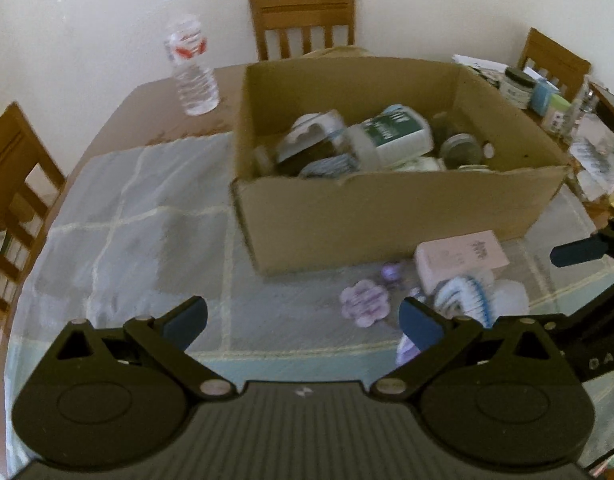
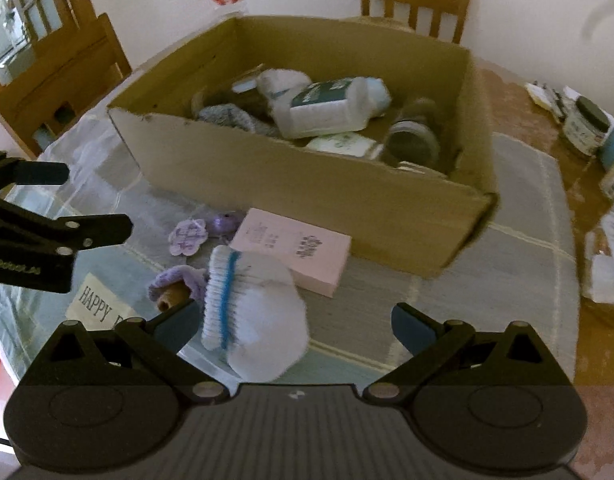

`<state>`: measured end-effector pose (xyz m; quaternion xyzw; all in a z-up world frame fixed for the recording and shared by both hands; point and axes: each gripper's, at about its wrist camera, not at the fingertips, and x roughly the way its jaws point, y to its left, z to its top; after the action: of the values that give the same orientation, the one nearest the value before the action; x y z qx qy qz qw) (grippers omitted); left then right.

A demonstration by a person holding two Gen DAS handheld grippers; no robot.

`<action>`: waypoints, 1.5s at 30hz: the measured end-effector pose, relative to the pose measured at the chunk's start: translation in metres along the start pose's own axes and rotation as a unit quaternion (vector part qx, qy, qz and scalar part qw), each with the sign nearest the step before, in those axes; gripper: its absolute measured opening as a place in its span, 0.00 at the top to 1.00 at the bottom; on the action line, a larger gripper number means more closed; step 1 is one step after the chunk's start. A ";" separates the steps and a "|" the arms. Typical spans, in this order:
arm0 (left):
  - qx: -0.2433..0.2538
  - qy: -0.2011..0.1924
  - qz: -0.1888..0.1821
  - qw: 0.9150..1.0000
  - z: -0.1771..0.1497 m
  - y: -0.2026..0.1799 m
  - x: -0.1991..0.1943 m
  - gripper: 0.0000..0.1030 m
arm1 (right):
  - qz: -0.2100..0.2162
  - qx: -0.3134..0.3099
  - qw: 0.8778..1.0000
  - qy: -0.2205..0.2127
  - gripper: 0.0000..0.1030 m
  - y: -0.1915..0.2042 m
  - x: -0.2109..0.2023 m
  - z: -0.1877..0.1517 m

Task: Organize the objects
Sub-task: 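Move both grippers back toward the items beside the box, then reach left gripper to the clear plastic cup while right gripper approaches white blue-striped sock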

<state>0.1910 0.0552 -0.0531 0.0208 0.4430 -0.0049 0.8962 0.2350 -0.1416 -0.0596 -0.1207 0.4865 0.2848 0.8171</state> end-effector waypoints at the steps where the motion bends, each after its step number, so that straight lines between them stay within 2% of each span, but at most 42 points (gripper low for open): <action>1: -0.003 0.001 0.001 1.000 -0.002 0.004 0.000 0.01 | 0.000 -0.001 1.000 0.008 0.00 0.002 0.005 0.001; 7: -0.015 0.006 0.006 1.000 -0.011 0.024 0.000 0.01 | -0.007 -0.007 0.999 0.048 0.00 0.011 0.030 0.003; 17: -0.019 0.012 -0.004 1.000 -0.013 0.036 0.004 0.01 | -0.037 -0.002 0.996 0.077 0.00 0.017 0.053 0.002; 21: -0.011 0.009 -0.014 1.000 -0.010 0.035 0.005 0.01 | -0.038 0.018 0.996 0.081 0.00 0.006 0.050 -0.004; 31: 0.014 0.006 -0.049 0.999 -0.007 0.014 0.006 0.01 | -0.073 0.044 0.993 0.079 0.00 -0.031 0.036 -0.019; 35: 0.014 0.013 -0.054 0.998 -0.011 -0.002 0.004 0.01 | -0.071 0.046 0.993 0.079 0.00 -0.048 0.033 -0.021; 38: 0.010 0.015 -0.050 0.999 -0.014 -0.016 -0.001 0.01 | -0.050 0.041 0.995 0.082 0.00 -0.060 0.032 -0.022; 45: -0.016 0.029 -0.062 0.998 -0.027 -0.057 -0.016 0.01 | -0.009 -0.030 0.996 0.080 0.00 -0.074 0.027 -0.027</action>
<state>0.1590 -0.0006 -0.0587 -0.0213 0.4694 -0.0527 0.8811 0.2684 -0.2047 -0.1021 -0.1721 0.5401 0.2815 0.7742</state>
